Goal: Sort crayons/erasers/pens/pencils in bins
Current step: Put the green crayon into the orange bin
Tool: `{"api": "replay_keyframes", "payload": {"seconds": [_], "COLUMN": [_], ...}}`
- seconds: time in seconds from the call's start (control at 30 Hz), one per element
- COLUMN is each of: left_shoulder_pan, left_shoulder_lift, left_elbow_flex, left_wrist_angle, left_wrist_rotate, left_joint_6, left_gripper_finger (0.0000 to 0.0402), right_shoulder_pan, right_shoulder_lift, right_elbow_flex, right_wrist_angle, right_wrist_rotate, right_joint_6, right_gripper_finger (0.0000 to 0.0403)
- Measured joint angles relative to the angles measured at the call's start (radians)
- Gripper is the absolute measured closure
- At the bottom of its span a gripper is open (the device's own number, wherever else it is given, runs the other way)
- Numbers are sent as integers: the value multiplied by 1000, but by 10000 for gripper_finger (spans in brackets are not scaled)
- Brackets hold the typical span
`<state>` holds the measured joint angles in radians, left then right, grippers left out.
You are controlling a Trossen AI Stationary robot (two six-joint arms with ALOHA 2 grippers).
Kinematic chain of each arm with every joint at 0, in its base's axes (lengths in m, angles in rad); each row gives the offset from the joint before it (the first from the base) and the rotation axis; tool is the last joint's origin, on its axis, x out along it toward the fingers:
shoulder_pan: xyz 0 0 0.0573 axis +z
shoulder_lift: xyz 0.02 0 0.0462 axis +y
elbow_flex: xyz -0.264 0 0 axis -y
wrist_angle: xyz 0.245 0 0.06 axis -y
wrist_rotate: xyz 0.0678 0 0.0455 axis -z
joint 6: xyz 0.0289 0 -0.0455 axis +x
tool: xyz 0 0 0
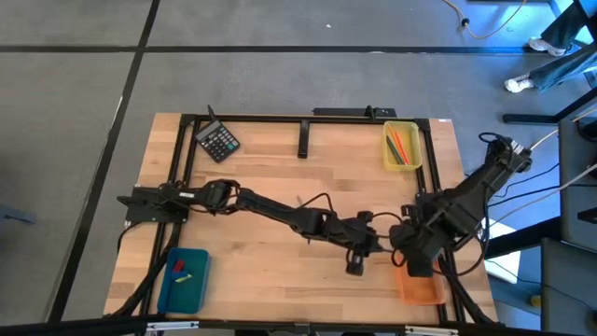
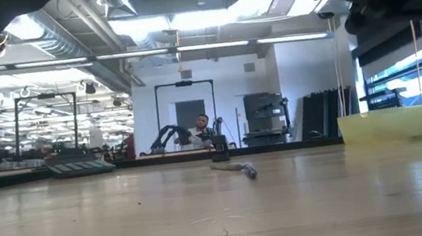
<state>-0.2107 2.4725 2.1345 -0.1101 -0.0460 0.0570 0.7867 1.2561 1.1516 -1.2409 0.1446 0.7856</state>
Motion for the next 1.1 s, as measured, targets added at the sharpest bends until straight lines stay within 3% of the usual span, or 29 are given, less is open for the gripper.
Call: {"api": "replay_keyframes", "payload": {"seconds": [0.17, 0.4, 0.77, 0.97, 1.1], "left_shoulder_pan": [3, 16, 68, 122, 121], "left_shoulder_lift": [-49, -72, -110, -154, -163], "left_elbow_flex": [-2, -2, -2, -2, -2], "left_wrist_angle": [-82, -130, -252, -330, -312], "left_wrist_rotate": [-16, -38, -38, -43, 10], "left_joint_6": [3, 26, 30, 30, 28], "left_gripper_finger": [398, 399, 398, 399, 397], "right_shoulder_pan": [36, 96, 118, 119, 119], "right_shoulder_lift": [-45, -127, -267, -295, -297], "right_elbow_flex": [-32, -68, -306, -386, -400], "right_wrist_angle": [63, 78, 272, 266, 280], "right_wrist_rotate": [53, 206, 353, 358, 470], "right_joint_6": [0, -1, 77, 147, 147], "right_gripper_finger": [233, 233, 233, 233, 233]}}
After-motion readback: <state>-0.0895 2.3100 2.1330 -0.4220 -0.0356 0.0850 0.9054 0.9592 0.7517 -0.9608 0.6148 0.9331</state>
